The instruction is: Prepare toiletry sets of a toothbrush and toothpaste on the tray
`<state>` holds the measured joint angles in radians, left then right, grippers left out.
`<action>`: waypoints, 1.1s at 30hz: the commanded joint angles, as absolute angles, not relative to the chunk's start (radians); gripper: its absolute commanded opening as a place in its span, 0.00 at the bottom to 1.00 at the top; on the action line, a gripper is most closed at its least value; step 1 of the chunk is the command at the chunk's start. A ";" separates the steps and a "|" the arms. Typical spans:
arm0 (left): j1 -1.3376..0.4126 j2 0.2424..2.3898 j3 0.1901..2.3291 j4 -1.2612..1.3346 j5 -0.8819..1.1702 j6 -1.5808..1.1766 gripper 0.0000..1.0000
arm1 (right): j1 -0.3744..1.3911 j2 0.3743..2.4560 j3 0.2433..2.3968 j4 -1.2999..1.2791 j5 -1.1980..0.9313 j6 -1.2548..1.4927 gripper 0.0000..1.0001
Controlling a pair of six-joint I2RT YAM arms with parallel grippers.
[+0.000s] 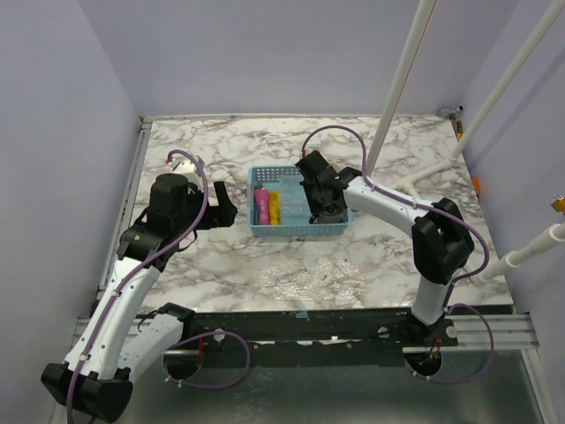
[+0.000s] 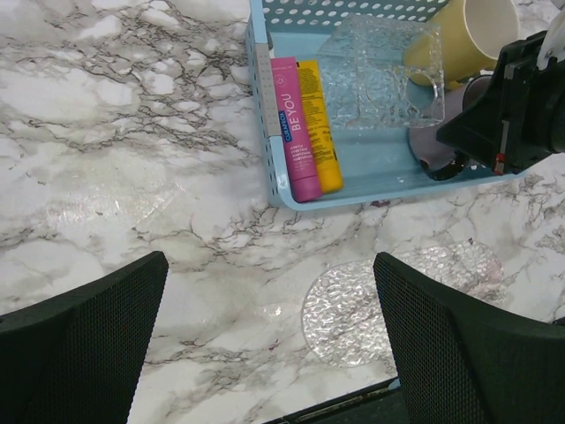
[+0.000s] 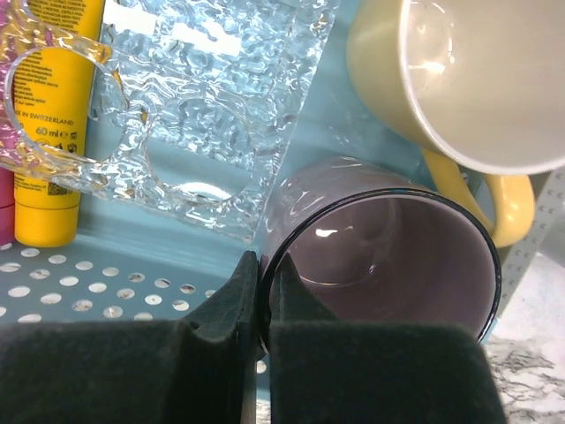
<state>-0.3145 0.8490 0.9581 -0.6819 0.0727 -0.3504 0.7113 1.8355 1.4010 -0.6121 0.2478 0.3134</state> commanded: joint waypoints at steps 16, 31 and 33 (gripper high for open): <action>-0.318 0.841 0.951 -0.686 0.013 -0.341 0.99 | 0.779 1.587 1.551 -0.790 0.337 0.339 0.01; -0.318 0.803 0.948 -0.686 -0.044 -0.345 0.99 | 1.048 1.500 1.496 -0.852 0.437 0.541 0.01; -0.318 0.797 0.948 -0.687 -0.053 -0.346 0.98 | 1.081 1.502 1.480 -0.848 0.449 0.571 0.01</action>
